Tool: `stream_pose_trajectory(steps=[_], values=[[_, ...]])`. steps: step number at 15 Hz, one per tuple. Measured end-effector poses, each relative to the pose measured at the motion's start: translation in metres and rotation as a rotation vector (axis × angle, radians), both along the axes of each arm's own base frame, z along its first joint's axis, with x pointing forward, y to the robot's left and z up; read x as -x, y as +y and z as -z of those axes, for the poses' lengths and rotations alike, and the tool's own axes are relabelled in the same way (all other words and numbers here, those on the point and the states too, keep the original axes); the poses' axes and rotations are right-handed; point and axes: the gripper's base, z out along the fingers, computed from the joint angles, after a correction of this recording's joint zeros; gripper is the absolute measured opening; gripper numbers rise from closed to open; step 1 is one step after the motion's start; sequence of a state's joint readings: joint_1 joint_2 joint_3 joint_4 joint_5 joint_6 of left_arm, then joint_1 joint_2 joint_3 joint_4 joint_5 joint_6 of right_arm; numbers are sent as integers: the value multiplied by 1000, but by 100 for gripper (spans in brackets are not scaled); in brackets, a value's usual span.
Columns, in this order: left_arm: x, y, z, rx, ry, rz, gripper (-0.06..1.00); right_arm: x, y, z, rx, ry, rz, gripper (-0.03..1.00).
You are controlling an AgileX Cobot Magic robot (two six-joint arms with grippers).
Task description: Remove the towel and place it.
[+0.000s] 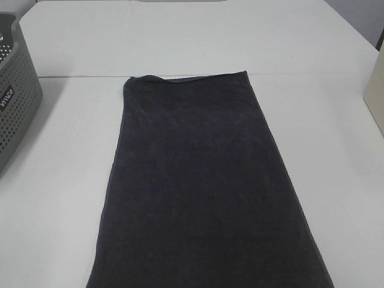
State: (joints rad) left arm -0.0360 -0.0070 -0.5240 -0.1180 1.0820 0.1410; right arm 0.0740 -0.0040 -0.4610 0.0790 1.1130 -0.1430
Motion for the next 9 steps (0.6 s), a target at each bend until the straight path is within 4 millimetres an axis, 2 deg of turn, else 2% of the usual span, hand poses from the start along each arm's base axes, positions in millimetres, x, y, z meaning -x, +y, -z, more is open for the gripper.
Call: stream_pose_trajectory(steps=[9], values=[[0, 0, 0, 0, 0, 0, 87, 0, 0, 0, 0, 0, 0, 58]])
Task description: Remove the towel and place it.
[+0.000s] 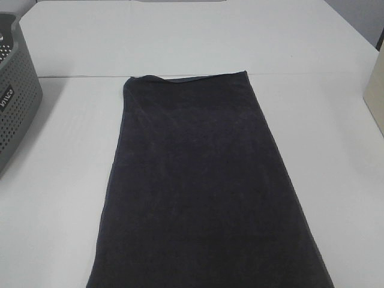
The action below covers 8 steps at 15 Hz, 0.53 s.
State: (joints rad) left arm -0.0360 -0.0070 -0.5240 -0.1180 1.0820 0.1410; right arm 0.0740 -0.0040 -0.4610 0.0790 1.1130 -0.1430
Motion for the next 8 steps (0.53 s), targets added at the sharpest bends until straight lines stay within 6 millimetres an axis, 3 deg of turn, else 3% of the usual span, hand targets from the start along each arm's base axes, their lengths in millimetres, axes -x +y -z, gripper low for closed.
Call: stream_pose_trajectory(steps=[8], values=[[0, 0, 0, 0, 0, 0, 87, 0, 0, 0, 0, 0, 0, 58]])
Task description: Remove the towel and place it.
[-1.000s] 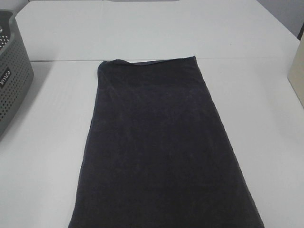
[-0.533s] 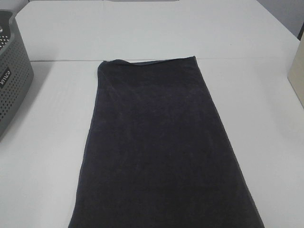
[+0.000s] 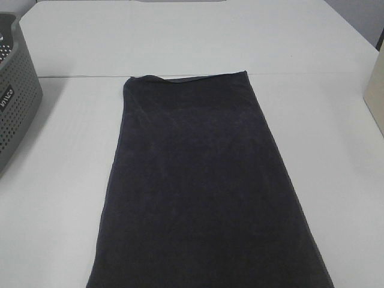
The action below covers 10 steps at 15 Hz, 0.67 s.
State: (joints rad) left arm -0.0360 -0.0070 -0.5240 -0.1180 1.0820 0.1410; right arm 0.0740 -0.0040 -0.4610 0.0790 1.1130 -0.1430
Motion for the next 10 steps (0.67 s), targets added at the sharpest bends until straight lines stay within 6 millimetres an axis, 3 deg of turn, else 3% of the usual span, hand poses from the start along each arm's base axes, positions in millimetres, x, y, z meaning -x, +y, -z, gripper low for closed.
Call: stream_pose_trajectory(steps=[10], values=[[0, 0, 0, 0, 0, 0, 87, 0, 0, 0, 0, 0, 0, 58]])
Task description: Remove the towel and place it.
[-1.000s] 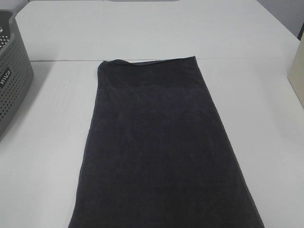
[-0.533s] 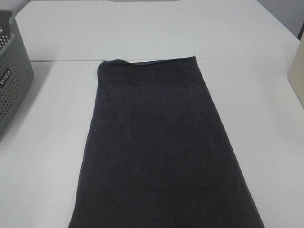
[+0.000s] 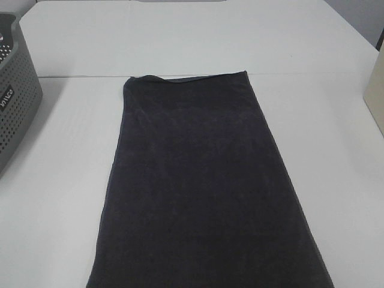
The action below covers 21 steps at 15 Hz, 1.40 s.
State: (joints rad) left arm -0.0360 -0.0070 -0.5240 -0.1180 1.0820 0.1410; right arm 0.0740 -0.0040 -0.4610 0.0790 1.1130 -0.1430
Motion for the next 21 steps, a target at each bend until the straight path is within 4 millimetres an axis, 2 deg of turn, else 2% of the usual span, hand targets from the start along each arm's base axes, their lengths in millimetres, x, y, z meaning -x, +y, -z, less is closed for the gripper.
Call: stream_pose_trajectory(steps=[21], values=[[0, 0, 0, 0, 0, 0, 87, 0, 0, 0, 0, 0, 0, 58]])
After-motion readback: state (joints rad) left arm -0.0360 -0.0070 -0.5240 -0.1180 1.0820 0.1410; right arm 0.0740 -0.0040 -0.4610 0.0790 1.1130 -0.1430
